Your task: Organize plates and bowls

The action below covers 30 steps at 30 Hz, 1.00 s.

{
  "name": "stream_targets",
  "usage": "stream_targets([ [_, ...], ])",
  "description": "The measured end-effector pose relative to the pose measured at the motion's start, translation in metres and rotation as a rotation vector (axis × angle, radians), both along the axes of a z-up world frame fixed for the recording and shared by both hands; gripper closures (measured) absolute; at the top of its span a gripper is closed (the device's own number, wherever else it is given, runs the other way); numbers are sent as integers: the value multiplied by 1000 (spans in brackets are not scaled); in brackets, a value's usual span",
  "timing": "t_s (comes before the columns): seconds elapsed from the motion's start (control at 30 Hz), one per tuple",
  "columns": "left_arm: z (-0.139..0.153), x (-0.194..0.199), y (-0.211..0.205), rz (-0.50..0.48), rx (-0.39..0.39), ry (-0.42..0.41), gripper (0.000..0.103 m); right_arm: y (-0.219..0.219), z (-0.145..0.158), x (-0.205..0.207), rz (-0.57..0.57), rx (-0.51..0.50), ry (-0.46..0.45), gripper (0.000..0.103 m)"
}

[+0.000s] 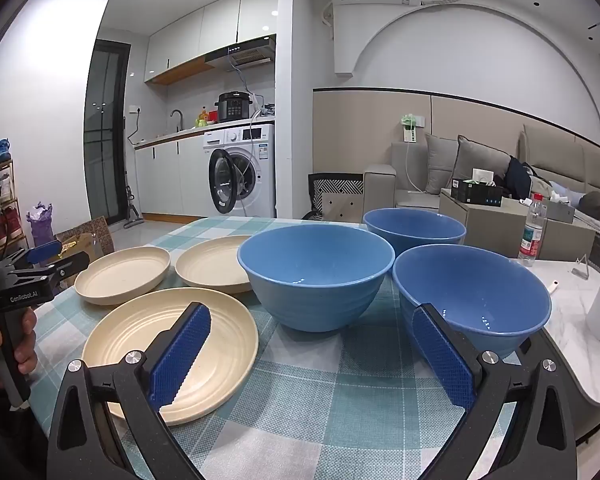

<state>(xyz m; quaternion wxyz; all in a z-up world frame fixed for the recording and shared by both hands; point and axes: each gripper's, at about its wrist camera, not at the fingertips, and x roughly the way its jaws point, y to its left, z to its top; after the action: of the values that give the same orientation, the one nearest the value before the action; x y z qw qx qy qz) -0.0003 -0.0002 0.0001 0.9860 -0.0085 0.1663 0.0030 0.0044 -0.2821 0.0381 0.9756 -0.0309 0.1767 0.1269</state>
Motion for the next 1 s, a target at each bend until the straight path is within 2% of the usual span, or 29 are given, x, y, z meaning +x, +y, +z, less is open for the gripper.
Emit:
stream_targets([
  [1.0, 0, 0, 0, 0, -3, 3, 0, 0, 0, 1, 1, 0, 1, 0],
])
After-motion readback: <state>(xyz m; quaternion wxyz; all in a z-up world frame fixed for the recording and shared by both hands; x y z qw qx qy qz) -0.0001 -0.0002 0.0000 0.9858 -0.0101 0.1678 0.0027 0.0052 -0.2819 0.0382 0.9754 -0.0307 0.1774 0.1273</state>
